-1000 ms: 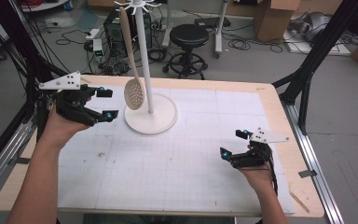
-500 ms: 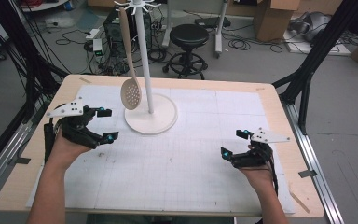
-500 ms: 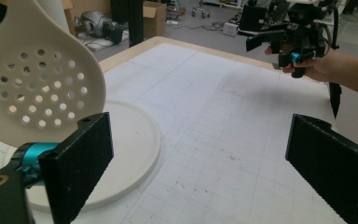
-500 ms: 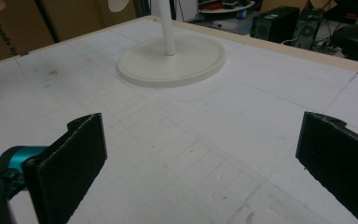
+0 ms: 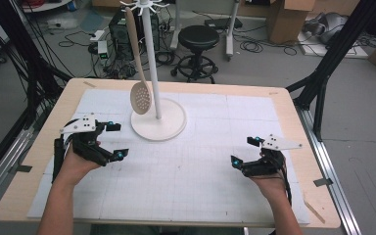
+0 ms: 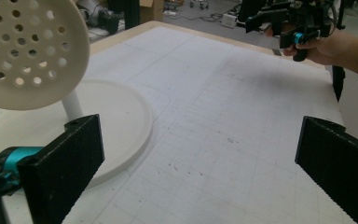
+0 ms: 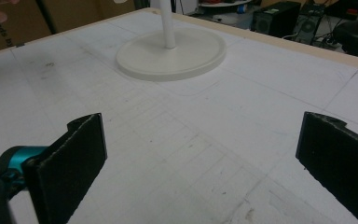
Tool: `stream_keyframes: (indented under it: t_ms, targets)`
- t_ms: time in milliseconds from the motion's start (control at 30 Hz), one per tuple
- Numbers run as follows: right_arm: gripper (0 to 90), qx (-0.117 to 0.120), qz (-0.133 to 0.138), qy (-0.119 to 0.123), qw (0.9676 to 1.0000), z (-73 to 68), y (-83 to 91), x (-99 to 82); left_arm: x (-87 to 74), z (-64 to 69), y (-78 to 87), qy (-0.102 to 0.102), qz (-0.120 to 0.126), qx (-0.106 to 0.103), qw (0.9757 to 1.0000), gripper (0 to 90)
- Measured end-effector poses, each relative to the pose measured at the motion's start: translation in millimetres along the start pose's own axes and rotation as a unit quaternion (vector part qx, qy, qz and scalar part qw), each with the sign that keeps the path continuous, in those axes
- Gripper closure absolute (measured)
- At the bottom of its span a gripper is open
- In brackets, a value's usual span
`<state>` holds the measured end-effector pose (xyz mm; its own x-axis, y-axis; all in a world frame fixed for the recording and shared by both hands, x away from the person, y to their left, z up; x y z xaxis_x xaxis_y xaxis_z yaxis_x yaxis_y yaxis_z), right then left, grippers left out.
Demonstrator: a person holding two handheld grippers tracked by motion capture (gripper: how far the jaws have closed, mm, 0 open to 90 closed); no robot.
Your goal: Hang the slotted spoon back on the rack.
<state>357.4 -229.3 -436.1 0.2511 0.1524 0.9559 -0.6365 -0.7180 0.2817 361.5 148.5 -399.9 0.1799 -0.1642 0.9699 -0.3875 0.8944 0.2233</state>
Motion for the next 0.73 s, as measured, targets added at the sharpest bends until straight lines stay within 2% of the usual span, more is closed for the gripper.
stream_keyframes:
  t_ms: [733]
  targets:
    - [0.8,0.001,-0.002,0.004,1.0000,-0.9,-2.3,-0.4,2.4,1.2,2.3,0.000,0.007,0.004,1.0000,1.7]
Point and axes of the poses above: each handheld gripper's, and its own axes: y roughly backward along the jaws, x roughly out of its top, z roughly to its right, the point moved 9 cm from there along -y, roughly forward along the jaws, and after that the axes turned 5 degrees about z, right-handed, at the moved point
